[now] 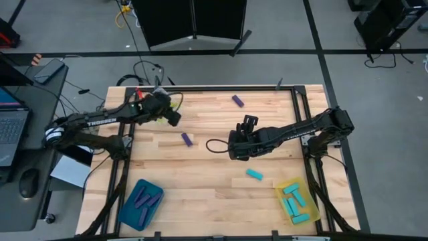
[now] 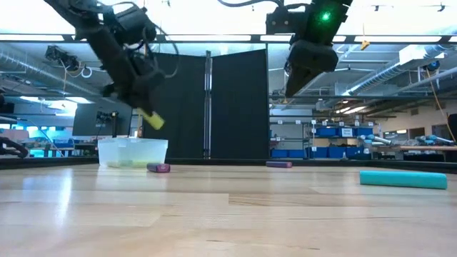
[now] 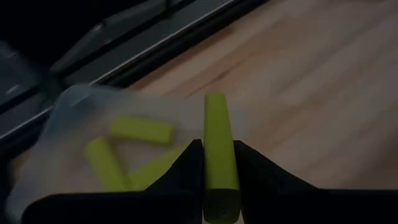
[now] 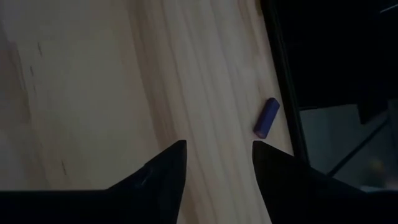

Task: Sort blocks
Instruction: Put the green block into the transparent bin

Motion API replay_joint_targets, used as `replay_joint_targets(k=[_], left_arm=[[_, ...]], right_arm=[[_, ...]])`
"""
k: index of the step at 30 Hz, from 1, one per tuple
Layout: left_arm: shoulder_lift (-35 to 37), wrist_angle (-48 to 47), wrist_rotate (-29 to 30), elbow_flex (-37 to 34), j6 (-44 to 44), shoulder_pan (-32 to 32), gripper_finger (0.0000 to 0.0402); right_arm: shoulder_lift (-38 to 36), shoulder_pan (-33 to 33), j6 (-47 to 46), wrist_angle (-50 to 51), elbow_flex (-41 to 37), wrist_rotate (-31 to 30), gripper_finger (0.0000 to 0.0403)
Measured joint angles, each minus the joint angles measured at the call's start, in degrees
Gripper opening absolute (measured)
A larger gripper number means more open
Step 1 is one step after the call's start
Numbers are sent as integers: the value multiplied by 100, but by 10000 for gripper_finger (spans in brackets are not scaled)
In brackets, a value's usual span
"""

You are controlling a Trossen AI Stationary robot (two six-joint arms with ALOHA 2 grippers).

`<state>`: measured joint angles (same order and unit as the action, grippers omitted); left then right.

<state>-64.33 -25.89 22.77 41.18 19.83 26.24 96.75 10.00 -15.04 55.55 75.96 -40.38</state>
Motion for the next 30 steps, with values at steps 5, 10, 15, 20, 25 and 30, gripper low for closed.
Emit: replay_joint_targets(k=[5, 10, 15, 20, 25, 30], left_arm=[[-70, -125, 164, -368, 140, 461, 67], [-330, -71, 210, -397, -146, 829, 67], [-767, -46, 426, -375, -391, 1040, 67], [-1211, 113, 598, -371, -473, 1221, 67], [-1390, 394, 603, -371, -630, 1248, 69], [-1419, 423, 580, -371, -783, 1246, 79]], right_arm=[[0, 0, 1, -8, 0, 10, 186], [0, 0, 10, -17, 0, 11, 183], [0, -30, 17, -18, 0, 10, 181], [0, -116, 17, -41, 0, 126, 182], [2, -146, 21, -42, 0, 144, 178], [2, -144, 37, -116, 0, 166, 176]])
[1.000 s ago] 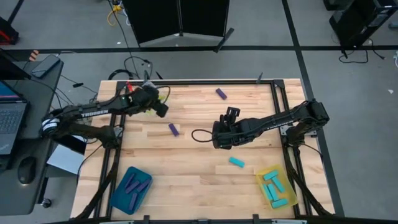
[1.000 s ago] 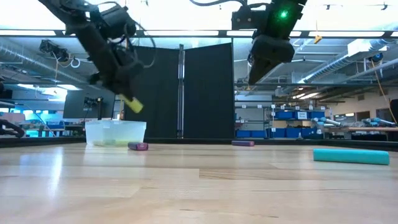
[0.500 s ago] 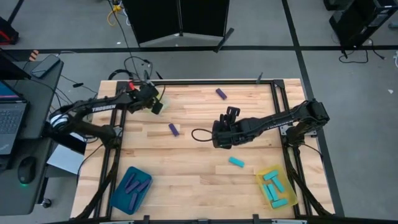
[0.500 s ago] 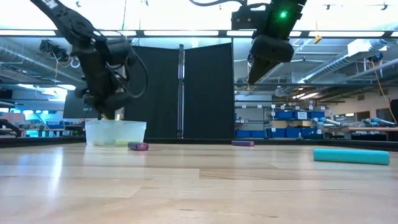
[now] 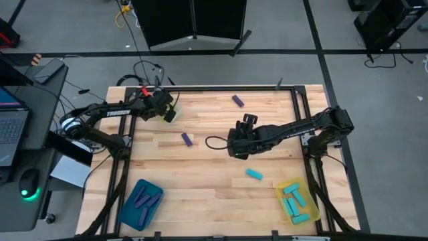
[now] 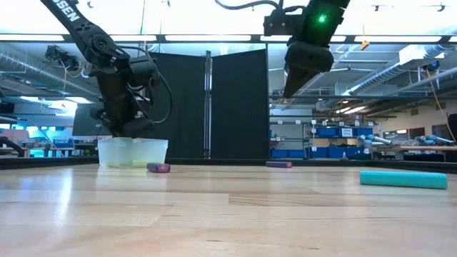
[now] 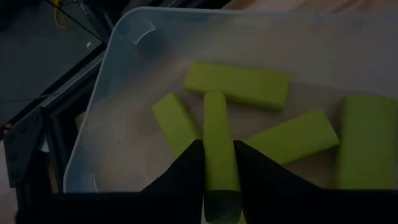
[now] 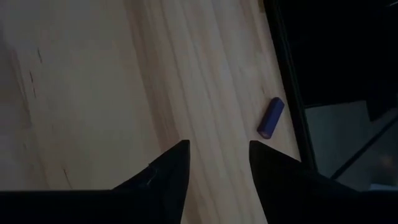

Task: Sort blocks
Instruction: Put the green block into the transparent bin

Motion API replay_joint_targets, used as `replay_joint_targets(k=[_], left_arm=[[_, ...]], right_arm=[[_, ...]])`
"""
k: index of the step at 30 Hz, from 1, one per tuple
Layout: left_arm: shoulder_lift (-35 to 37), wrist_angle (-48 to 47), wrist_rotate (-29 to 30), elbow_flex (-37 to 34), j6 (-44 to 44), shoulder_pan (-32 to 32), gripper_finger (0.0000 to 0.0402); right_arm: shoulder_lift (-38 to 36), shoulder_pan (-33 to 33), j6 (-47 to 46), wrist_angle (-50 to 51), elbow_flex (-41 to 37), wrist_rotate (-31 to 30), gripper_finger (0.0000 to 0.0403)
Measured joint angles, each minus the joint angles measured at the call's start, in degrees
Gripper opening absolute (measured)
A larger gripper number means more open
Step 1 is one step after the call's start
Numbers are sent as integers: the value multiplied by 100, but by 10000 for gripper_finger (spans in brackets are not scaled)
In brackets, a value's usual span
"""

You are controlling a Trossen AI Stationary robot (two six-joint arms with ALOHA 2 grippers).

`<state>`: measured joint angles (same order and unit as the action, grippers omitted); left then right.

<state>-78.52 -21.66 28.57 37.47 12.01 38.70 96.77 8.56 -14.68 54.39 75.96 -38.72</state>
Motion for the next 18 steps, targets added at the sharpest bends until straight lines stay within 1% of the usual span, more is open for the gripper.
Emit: replay_joint_targets(k=[6, 13, 18], left_arm=[[0, -20, 4, 0, -144, -7, 108], [22, -8, 245, 2, -265, -13, 144], [384, -5, 450, 2, -284, -94, 174]], right_arm=[[0, -122, -17, -36, 0, 334, 176], [0, -351, -7, -41, 0, 459, 175], [0, -699, 15, -207, 0, 799, 175]])
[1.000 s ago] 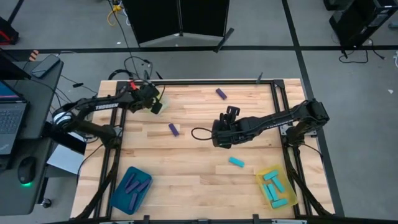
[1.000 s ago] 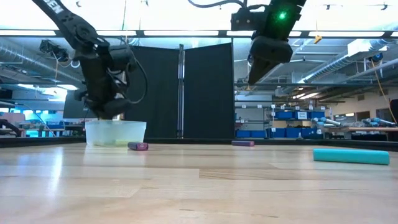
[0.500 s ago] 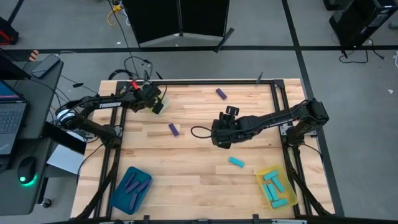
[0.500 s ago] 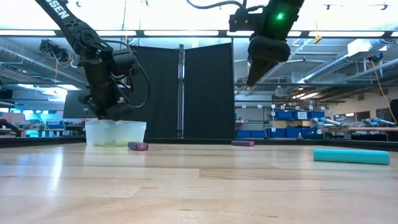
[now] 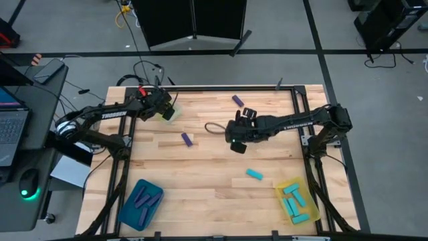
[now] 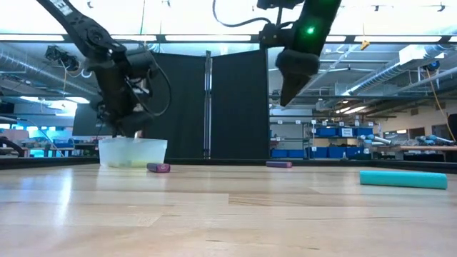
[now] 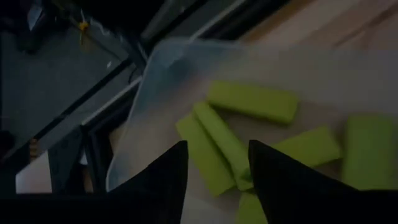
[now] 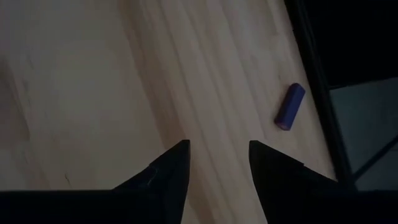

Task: Sort blocks
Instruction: Put the green block into the transparent bin, then put the purple block into the blue bin

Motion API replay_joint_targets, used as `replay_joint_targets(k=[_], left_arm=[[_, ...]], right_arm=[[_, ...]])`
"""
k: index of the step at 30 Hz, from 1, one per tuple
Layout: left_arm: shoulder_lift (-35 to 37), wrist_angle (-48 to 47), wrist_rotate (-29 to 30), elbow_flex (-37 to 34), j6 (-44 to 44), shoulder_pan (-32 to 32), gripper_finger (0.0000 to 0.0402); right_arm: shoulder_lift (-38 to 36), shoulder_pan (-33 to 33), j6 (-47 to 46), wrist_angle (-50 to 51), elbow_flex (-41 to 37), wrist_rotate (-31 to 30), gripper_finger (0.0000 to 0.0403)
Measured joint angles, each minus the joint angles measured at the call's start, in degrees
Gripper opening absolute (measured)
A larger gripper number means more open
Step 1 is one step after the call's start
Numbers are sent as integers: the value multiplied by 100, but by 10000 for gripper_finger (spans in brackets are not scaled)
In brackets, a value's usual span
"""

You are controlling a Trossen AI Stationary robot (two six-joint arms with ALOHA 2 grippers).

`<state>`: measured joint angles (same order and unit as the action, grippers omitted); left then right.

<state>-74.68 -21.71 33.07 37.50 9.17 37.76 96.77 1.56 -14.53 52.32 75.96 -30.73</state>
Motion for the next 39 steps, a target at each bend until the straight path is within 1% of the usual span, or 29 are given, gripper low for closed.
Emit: replay_joint_targets(k=[3, 7, 9, 12, 14, 17, 20, 25, 27, 28, 30, 34, 39], left_arm=[[375, 31, 4, 0, 2, -158, 186], [844, 117, -35, 0, 2, -454, 188], [1033, 184, -182, 0, 4, -610, 187], [1196, 432, -618, -2, 2, -823, 186], [1235, 760, -1024, -52, -7, -960, 186], [1224, 1595, -1833, -257, -60, -1163, 186], [1211, 2832, -2711, -556, -122, -1329, 186], [1207, 4937, -4277, -1168, -140, -1472, 185], [1207, 5566, -4844, -1389, -112, -1524, 185], [1207, 5749, -5015, -1472, -82, -1550, 185], [1207, 5989, -5176, -1598, 53, -1608, 185], [1207, 6020, -5173, -1701, 285, -1663, 185], [1207, 6058, -5166, -1705, 310, -1668, 185]], right_arm=[[0, -409, 46, -222, 0, 326, 172], [0, -1016, 367, -557, 0, 771, 167], [0, -1332, 505, -733, 0, 974, 166], [0, -1829, 640, -1160, -126, 1379, 166], [1, -2166, 665, -1487, -346, 1816, 168], [66, -2566, 662, -2034, -782, 2311, 172], [72, -2863, 671, -2586, -1266, 2326, 181], [66, -3297, 572, -3284, -1664, 2279, 205], [66, -3431, 543, -3498, -1813, 2277, 218], [66, -3493, 525, -3622, -1880, 2279, 224], [66, -3598, 523, -3923, -2040, 2279, 236], [66, -3734, 507, -4181, -2247, 2275, 253], [63, -3856, 416, -4494, -2393, 2279, 254]])
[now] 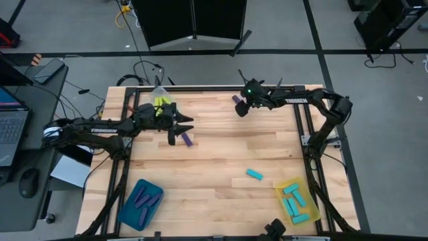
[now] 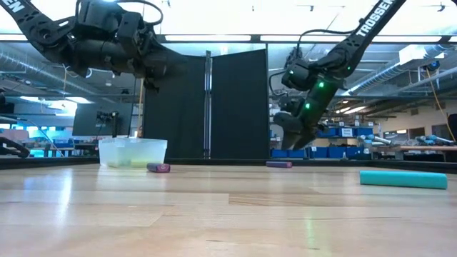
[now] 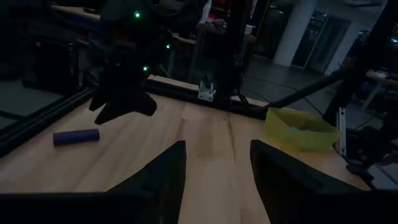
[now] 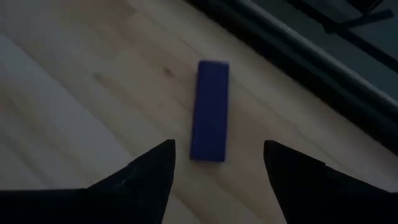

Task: Sort blocks
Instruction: Put the purple block into the blue bin

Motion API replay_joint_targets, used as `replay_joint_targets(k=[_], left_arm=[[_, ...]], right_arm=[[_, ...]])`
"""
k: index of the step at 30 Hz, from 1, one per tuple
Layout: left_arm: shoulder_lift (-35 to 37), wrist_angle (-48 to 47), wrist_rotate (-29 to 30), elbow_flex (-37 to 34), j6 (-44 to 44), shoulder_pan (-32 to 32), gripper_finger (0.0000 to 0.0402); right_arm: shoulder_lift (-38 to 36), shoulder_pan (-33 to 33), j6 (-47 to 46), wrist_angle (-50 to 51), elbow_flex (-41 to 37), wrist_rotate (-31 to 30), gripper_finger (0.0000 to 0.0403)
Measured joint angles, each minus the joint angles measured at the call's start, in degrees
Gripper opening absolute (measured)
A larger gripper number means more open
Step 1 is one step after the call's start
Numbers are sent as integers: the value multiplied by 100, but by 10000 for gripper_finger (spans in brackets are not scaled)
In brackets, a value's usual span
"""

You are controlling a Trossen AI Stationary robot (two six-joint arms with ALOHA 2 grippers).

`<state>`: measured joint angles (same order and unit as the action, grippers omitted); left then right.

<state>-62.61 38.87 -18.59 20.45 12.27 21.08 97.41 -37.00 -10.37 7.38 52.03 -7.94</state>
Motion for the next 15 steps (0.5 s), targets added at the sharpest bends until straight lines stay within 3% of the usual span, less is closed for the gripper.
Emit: replay_joint_targets(k=[8, 15], left_arm=[[0, 34, 70, 0, -18, 1, 185], [0, 34, 142, 0, -22, 2, 185]], right_arm=[[45, -65, -5, -105, -9, 53, 248], [587, -69, -15, 8, 307, 166, 249]])
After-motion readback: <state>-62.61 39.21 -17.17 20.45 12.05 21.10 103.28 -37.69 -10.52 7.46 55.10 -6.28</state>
